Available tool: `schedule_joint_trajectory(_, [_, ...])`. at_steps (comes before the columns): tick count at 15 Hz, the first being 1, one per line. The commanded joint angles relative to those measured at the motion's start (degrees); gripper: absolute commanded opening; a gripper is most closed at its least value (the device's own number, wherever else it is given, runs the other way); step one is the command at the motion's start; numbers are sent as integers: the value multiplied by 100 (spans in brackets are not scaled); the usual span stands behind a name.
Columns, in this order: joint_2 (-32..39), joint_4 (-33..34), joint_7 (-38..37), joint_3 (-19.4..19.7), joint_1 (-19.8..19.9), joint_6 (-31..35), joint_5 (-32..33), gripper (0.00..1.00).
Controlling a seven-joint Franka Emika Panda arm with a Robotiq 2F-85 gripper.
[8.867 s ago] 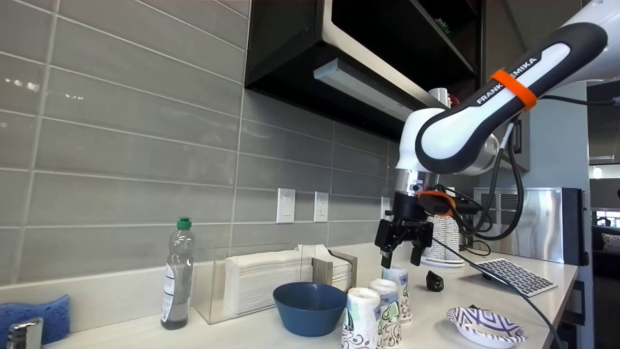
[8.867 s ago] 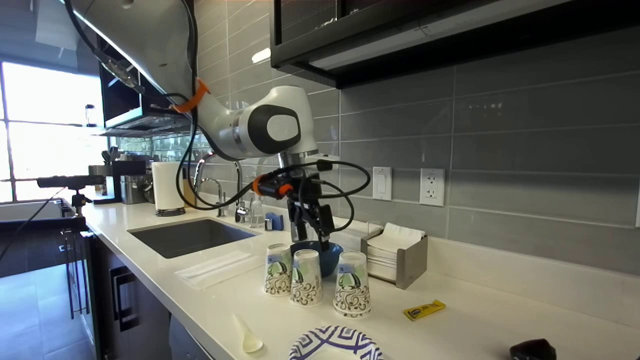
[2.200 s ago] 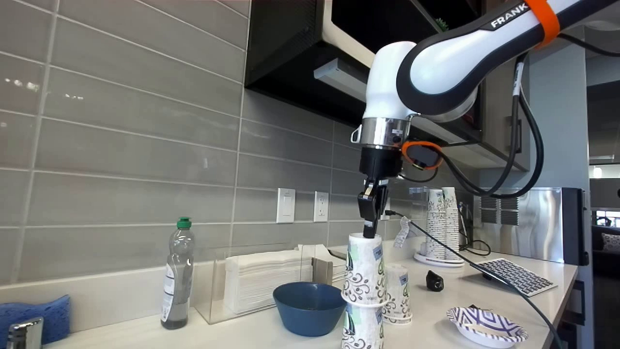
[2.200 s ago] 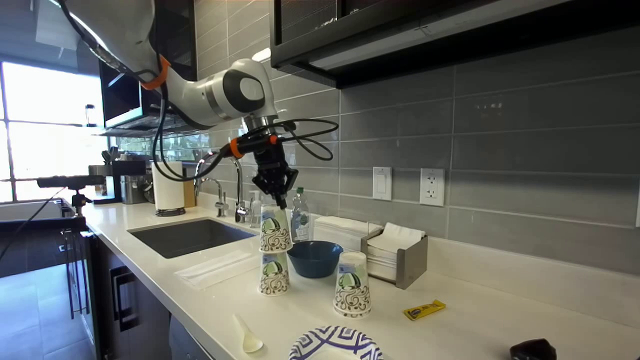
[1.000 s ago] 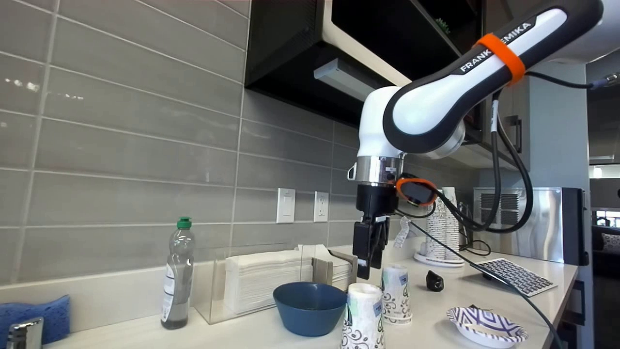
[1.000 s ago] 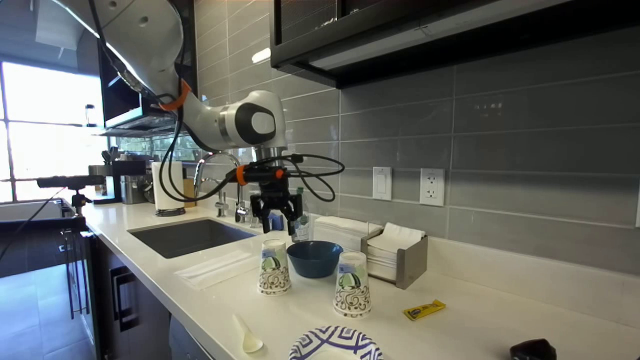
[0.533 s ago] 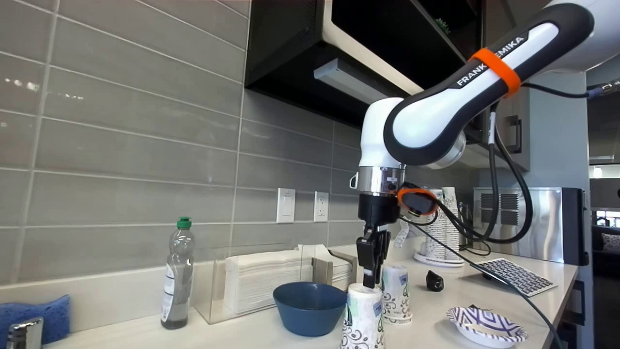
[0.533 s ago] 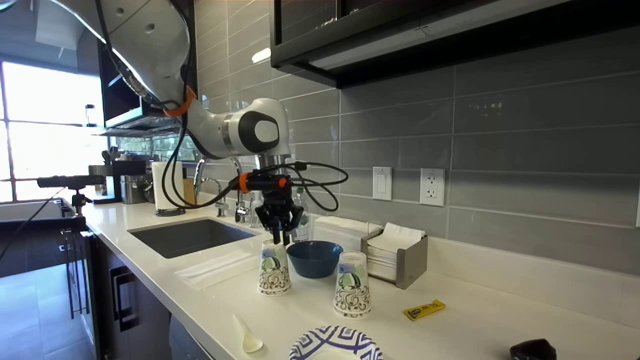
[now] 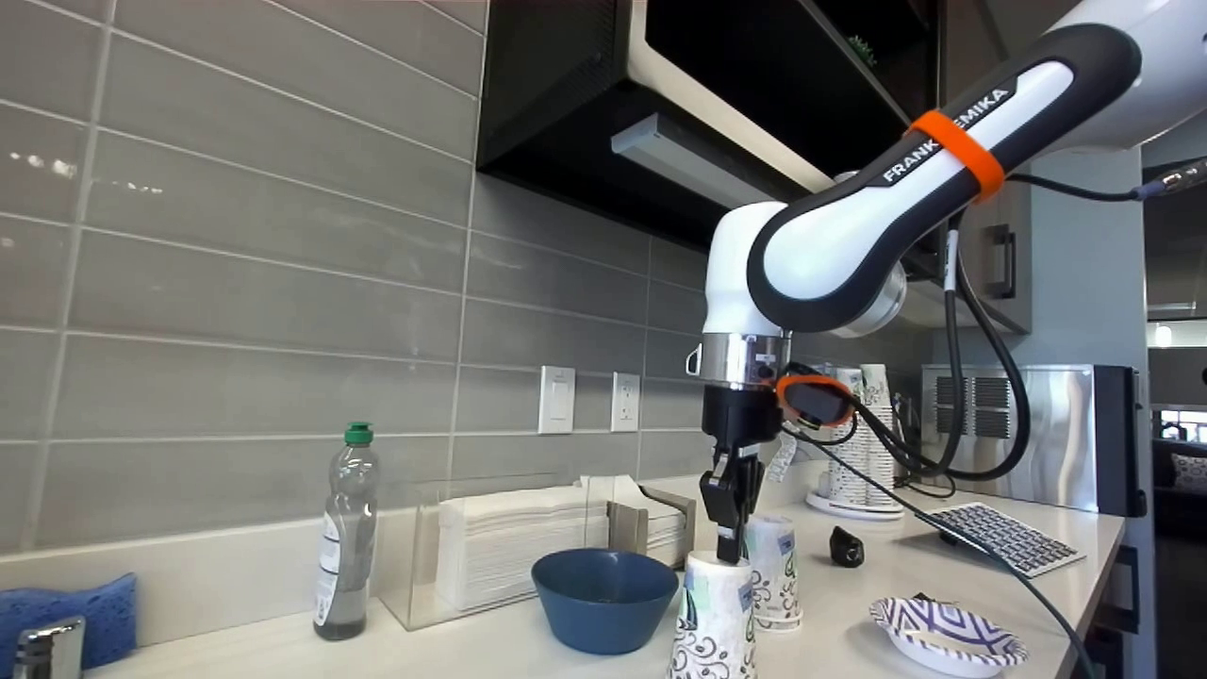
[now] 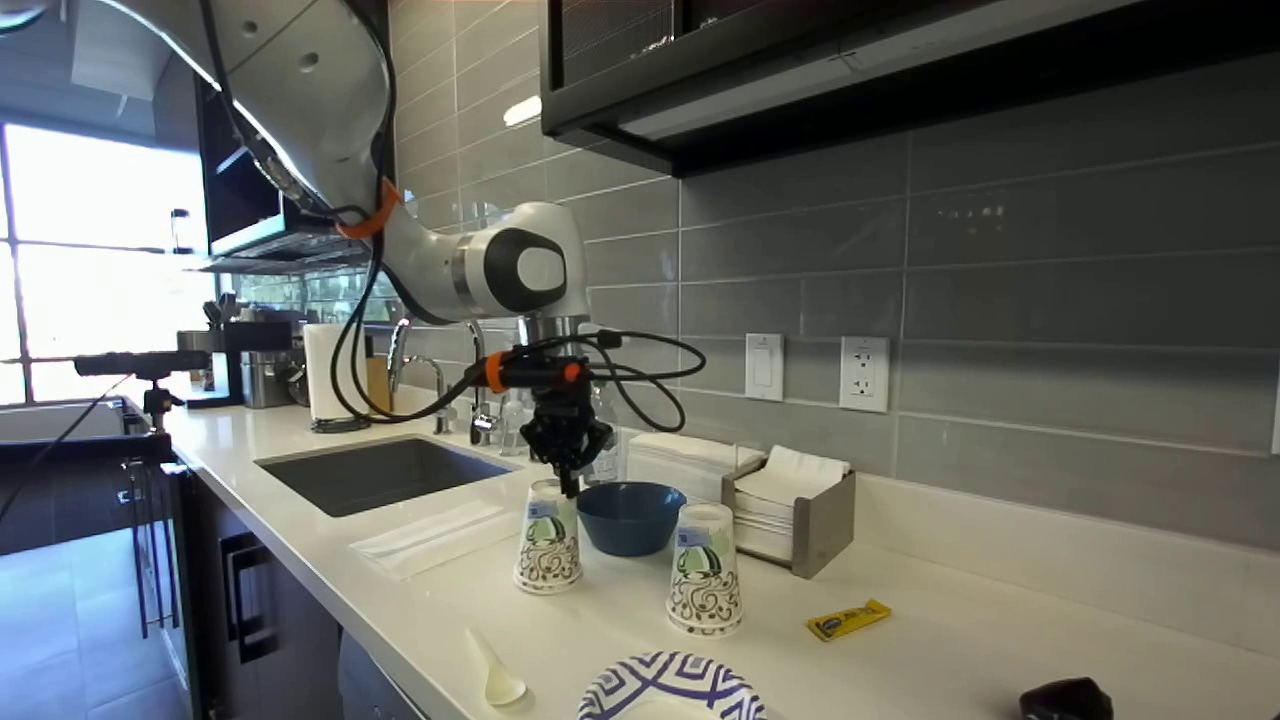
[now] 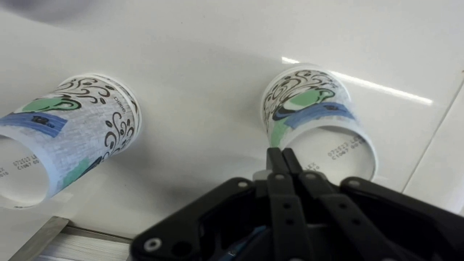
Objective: Put the second right cup on the first right cup, then put the second left cup on the first left cup
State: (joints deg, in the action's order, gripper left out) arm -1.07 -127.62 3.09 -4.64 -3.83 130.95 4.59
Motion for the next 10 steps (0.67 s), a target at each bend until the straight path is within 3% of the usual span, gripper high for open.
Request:
schedule_joint_trajectory(1, [-61,-97,-26,92,54,89,52,0])
schedule_joint_trajectory(10, [-141,-41,-355,360,297,34,427,0])
